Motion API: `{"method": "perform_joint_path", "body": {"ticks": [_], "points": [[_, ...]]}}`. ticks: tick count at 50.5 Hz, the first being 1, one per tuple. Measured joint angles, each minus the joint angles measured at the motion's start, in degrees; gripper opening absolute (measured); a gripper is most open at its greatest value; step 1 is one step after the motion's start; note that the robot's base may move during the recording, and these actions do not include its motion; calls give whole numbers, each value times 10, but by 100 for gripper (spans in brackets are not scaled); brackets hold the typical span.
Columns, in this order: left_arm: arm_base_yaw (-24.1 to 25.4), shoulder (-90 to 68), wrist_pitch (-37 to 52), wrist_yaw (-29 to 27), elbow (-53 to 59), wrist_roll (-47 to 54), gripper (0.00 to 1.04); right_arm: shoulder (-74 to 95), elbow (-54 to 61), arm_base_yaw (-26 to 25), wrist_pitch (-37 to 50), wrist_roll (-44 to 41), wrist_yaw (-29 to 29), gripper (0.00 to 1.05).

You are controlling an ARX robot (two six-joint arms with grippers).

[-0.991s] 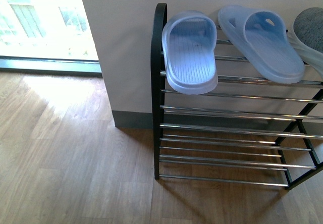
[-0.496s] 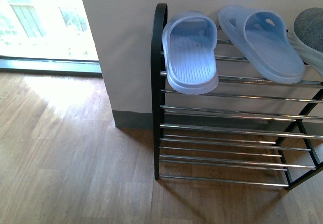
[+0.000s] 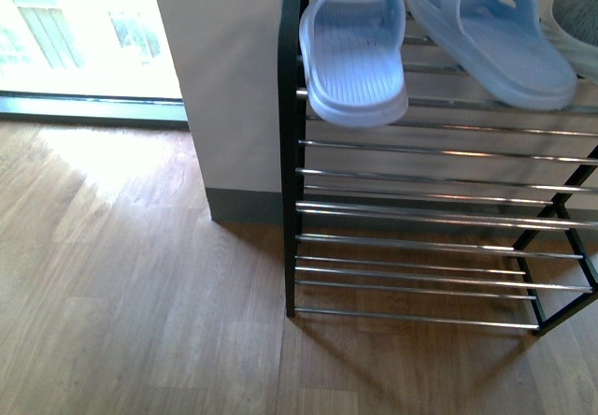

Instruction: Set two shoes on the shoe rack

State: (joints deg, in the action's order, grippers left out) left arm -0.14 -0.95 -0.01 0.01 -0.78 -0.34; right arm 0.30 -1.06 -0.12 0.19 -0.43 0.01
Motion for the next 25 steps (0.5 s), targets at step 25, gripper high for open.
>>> {"method": "perform_joint_path", "body": {"ticks": [25], "points": [[0, 0, 0, 0, 0, 0, 95, -1, 0, 0, -1, 0, 0, 95]]}}
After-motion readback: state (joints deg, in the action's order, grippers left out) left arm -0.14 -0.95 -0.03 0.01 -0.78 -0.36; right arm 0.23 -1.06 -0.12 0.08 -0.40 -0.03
